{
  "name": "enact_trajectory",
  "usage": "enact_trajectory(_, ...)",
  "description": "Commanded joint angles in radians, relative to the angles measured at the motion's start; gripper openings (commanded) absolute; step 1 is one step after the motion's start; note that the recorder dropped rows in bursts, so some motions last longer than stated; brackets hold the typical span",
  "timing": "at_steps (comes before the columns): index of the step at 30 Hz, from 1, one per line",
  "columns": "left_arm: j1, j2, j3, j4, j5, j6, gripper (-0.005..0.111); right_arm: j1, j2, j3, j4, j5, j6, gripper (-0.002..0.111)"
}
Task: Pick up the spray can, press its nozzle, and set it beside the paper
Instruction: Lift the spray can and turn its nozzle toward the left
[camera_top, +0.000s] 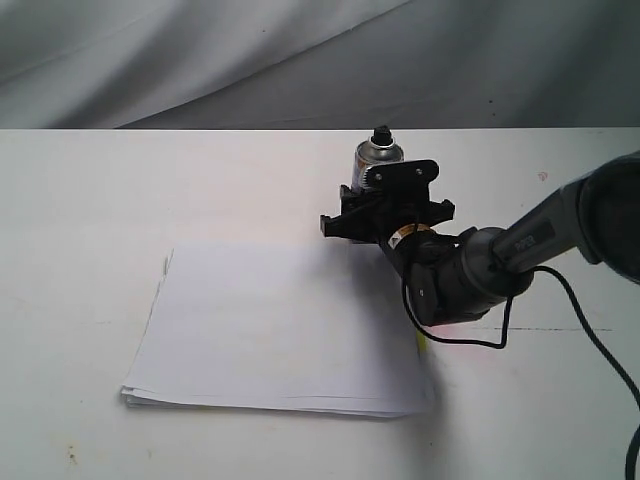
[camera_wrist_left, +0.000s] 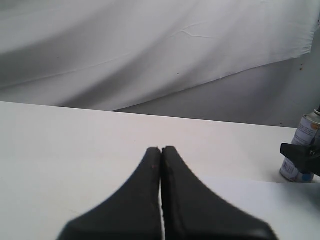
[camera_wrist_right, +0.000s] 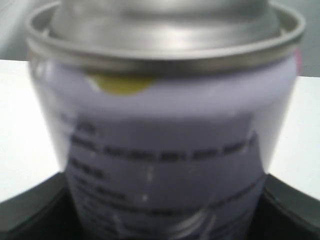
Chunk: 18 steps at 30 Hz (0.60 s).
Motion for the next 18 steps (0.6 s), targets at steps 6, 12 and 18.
enact_trajectory(6, -0.004, -0.007, 0.005, 0.002, 0.0, -0.002, 0.0, -0.005, -0.14, -0.003, -0.009, 0.156, -0.117, 0.0)
enact_trajectory(12, -0.004, -0.007, 0.005, 0.002, 0.0, -0.002, 0.0, -0.005, -0.443, -0.003, -0.009, 0.62, -0.385, 0.0)
enact_trajectory(18, -0.004, -0.007, 0.005, 0.002, 0.0, -0.002, 0.0, 0.012, -0.67, -0.003, -0.08, 0.945, -0.468, 0.0)
